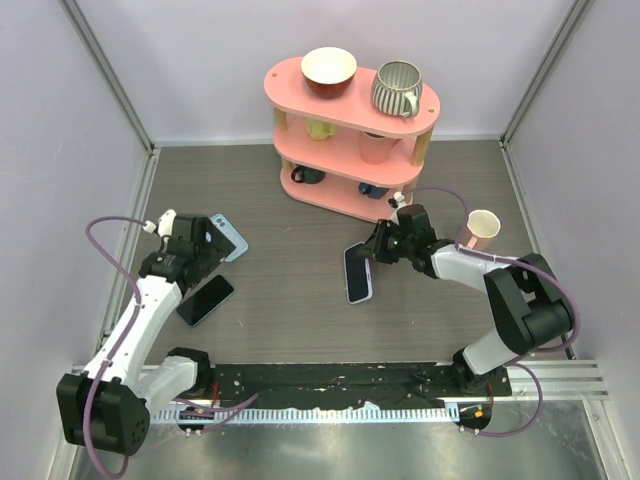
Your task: Put the phone into the phone case
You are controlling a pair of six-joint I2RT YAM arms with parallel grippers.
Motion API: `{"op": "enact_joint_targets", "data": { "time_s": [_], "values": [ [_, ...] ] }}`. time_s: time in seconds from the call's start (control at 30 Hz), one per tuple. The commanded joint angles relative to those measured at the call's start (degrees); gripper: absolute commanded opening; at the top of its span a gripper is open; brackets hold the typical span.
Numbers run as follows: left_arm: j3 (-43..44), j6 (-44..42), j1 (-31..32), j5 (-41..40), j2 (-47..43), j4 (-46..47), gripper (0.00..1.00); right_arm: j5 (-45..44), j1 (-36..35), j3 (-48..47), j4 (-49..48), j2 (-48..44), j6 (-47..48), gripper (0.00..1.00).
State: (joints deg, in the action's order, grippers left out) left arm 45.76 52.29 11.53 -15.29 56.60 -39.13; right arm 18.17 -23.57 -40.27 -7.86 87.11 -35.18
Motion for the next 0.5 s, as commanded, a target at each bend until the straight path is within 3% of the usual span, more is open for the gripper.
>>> {"op": "enact_joint_targets", "data": {
  "time_s": [0.0,0.03,0.1,0.23,0.33,0.47],
  "values": [
    [-1.02,4.39,-3.79,-3.06,2.02,0.9,0.98,1.87,2.38,-2.97,-2.53,1.74,2.12,0.18],
    [-1.11,5.79,-4.4,-4.04,2.46,0.82,0.98,0.91,2.65,-3.14,-1.73,1.92,2.57,0.26],
    [-1.2,6.68,-5.02,-5.54,3.51,1.51,0.96,-0.06,3.27,-3.41,0.46,1.92,3.71,0.32],
    [-0.85,5.37,-7.48,0.05,6.41,8.96,0.92,-0.86,3.44,-4.46,3.02,0.87,5.99,0.37],
    [2.05,6.85,-8.36,0.44,10.79,8.91,0.91,-2.17,3.45,-6.21,6.96,-0.01,8.1,0.46],
    [4.95,6.59,-9.68,0.08,15.46,8.64,0.91,-5.25,3.45,-7.63,13.65,-2.99,10.39,0.48]
  ]
}}
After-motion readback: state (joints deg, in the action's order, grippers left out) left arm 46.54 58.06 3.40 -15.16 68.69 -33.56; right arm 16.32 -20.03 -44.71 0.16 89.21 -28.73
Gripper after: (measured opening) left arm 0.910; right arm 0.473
